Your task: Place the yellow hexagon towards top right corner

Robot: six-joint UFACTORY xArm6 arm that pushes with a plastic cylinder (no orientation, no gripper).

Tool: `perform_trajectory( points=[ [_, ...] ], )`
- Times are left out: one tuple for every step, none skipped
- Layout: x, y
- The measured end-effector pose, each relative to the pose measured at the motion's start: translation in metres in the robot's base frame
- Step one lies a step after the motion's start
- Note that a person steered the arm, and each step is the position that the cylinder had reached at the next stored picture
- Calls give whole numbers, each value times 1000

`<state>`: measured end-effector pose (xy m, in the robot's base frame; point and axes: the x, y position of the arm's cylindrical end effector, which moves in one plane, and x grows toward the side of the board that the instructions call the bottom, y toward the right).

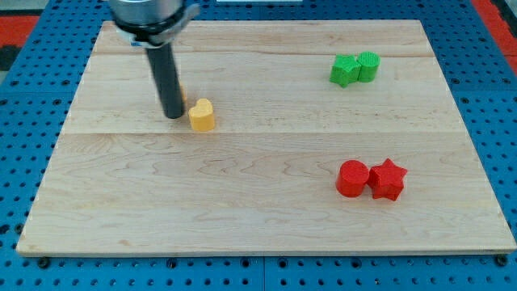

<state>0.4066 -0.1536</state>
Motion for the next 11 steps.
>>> perform_trajectory(
  points=[
    [-28,-23],
    [-68,79],
    [-85,157],
    [-141,175],
    [-163,245],
    [-163,263],
    [-170,214],
    [-206,217],
    [-202,260],
    [-199,273],
    [-182,232]
  ],
)
